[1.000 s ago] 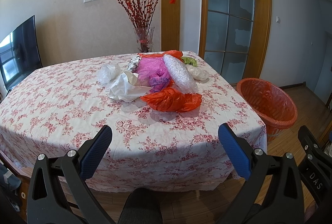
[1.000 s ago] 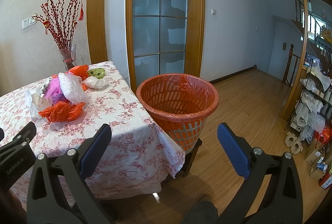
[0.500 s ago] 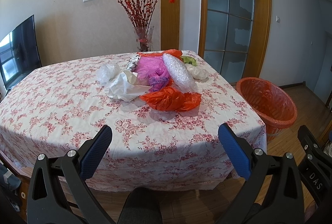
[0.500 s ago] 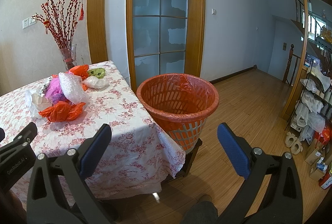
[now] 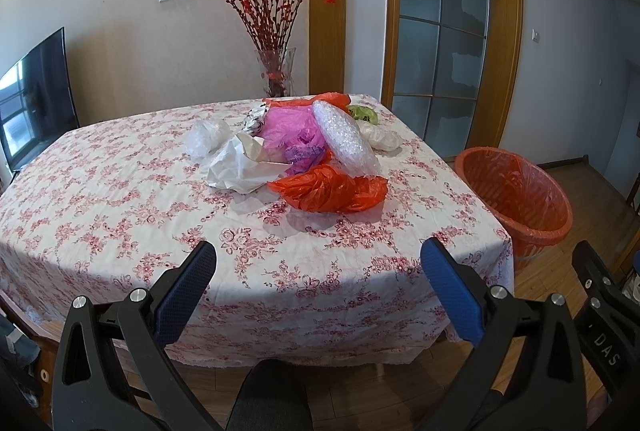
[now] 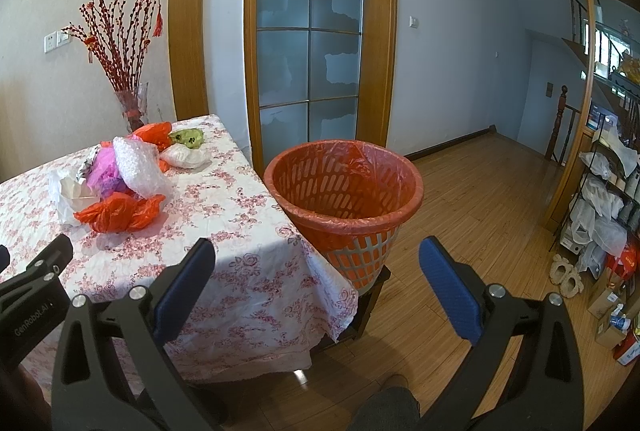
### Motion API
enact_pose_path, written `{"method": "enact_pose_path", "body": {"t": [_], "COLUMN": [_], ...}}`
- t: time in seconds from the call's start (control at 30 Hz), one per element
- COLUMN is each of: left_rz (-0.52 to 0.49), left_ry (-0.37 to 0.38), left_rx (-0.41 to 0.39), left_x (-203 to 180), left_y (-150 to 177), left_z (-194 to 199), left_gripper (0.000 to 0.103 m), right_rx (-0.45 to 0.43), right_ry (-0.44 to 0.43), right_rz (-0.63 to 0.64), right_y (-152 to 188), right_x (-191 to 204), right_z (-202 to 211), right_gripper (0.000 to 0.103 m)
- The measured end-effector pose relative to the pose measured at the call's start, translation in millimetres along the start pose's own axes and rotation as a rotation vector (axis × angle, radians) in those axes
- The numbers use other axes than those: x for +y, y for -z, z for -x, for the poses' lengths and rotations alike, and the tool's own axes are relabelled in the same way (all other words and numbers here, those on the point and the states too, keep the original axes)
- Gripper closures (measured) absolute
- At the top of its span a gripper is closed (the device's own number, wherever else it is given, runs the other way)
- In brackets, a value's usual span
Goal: Collect trash
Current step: 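Grasp the bubble wrap roll with the right tool while the left tool approaches the orange bag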
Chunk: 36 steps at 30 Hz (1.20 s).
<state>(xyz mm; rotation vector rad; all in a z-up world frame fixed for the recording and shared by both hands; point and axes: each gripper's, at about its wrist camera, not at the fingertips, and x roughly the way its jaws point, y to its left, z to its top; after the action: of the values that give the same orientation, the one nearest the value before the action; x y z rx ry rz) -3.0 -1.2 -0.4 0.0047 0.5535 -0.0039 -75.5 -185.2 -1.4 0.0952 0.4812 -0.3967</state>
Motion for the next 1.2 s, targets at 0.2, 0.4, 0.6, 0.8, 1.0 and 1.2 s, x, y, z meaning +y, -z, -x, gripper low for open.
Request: {"method": "enact_pose_path", "body": {"t": [0.2,0.4,0.6,0.8,1.0,1.2], "left_rz": [0.004,0.02,0.072,0.133,0.169,0.172], "left_ry": [-0.001,-0.014,-0.038,-0.054,-0.07,-0.078], "left_rx": [0.01,0.032,0.062,0.096,0.103,0.098], "left_x": [3.9,11.1,34.3,65.5,92.4,110.5], "left_y": [3.0,-1.7,-8.3,-14.5,-20.4,-23.7], "left_z": [-4.6,-14.5,-31.9,-54.9,-74.0,-88.6], "left_gripper": [0.002,0.002,0.002,0.002,0.002,0.002], "right_rx": [0.009,0.024,0.033,0.044,0.058,0.071], "right_ry": [0.002,0.0,-0.017,-0.059,-0.136,-0.217], "right_rz": [0.007,0.024,0.054,0.08,0.124,0.171], "right_y": [-1.0,-1.0,-4.8,-15.6,-27.2,-41.7], "right_x": [2.6,11.2,24.9,47.9,83.4,126.8], "right_z": [-5.8,-15.5,-30.4,-51.8,-73.9,-98.3], "right_gripper": [0.004,0.004,0.004,0.004,0.004,0.007]}}
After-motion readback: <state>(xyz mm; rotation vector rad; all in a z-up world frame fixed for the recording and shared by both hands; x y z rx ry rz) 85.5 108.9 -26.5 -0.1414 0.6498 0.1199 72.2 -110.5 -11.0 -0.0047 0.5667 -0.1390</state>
